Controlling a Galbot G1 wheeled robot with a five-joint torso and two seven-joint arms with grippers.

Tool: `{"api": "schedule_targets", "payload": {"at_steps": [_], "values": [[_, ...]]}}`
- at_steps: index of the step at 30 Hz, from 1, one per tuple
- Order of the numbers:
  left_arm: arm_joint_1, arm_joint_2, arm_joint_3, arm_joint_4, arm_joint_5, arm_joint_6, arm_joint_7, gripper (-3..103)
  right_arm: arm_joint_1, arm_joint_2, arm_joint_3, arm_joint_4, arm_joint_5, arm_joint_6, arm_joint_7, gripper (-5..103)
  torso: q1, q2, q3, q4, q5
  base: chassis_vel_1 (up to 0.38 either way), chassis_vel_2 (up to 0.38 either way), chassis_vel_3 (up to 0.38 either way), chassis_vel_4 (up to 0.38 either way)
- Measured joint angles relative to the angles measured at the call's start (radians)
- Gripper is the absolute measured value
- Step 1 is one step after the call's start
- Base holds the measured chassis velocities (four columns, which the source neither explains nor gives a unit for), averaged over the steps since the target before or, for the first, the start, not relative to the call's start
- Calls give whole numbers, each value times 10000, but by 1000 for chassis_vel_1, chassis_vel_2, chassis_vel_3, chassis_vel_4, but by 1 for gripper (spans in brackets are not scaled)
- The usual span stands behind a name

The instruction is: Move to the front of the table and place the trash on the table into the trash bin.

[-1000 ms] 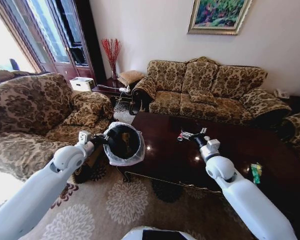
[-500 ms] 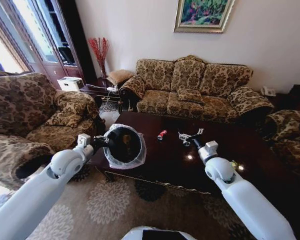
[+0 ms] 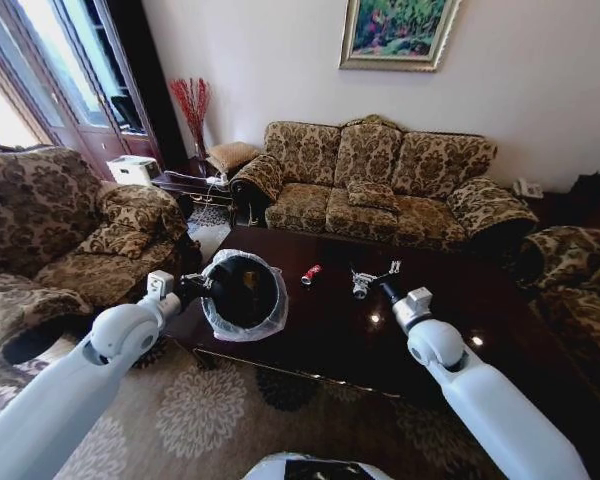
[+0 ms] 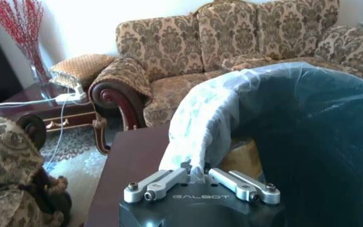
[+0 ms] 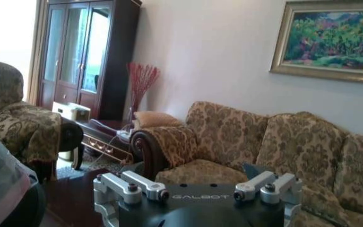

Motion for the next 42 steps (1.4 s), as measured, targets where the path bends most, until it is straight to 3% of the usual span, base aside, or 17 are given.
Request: {"api": "schedule_targets", "payload": {"at_steps": [3, 7, 11, 19, 22, 24, 26, 27, 29, 31, 32, 39, 42], "values": [[11, 1, 16, -39, 1, -10, 1, 0, -28, -6, -10, 0, -29, 3, -4, 100, -1, 1, -1, -4, 15, -334, 156, 323, -163], [-13, 34, 39, -41, -23, -17, 4, 0, 5, 91, -186, -107, 132, -149, 161, 100, 6, -1, 3, -16, 7, -404, 160, 338, -198], [-44, 49, 40, -42, -39, -22, -10, 0, 154, 383, -479, -527, 510, -267, 324, 100, 16, -5, 6, -11, 19, -318, 196, 272, -236], [-208, 44, 252, 72, -48, -27, -40, 0, 160, 661, -861, -905, 1317, -690, 494, 100, 9, -6, 5, -1, 1, -34, 113, 30, -70], [-205, 16, 278, 104, -50, -50, -60, 0, 251, 656, -1488, -947, 1987, -1044, 938, 100, -15, 0, -5, -5, 1, 20, -5, -3, -5], [-291, 5, 328, 136, -78, -57, -98, 0, 635, 1011, -2411, -1298, 2620, -1297, 1974, 100, -21, 9, -9, -7, 12, 28, -73, -36, 72], [-301, 5, 332, 141, -80, -57, -103, 0, 693, 1075, -2509, -1361, 2672, -1314, 2087, 100, -21, 8, -8, -7, 14, 30, -76, -55, 70], [-333, 6, 337, 162, -89, -57, -117, 0, 1162, 1565, -3099, -1858, 2977, -1515, 2708, 100, -14, 6, -4, -11, 11, -3, -65, -27, 29], [-335, 5, 323, 166, -93, -57, -118, 0, 1335, 1739, -3267, -2027, 3059, -1608, 2868, 100, -9, 5, -3, -10, 7, -3, -65, 26, 29], [-332, 4, 168, 194, -99, -42, -118, 0, 1890, 2299, -3754, -2653, 3190, -1783, 3348, 100, 2, 0, 2, -11, 6, 0, 0, 0, 0], [-272, 28, -150, 314, 39, -13, -124, 0, 2440, 2908, -4131, -3513, 3055, -1873, 3594, 100, 11, -4, 4, -8, 3, -8, 53, 5, -32], [-186, 250, -742, 977, 450, -57, 14, 0, 3142, 3984, -4316, -5008, 2627, -1912, 3826, 100, 8, -4, 4, 2, 2, 2, 23, 3, -12], [-74, 559, -1170, 1549, 458, -221, 442, 0, 3347, 4569, -4268, -5733, 2840, -2076, 4213, 100, -3, -2, 0, -4, 7, 0, 0, 0, 0]]}}
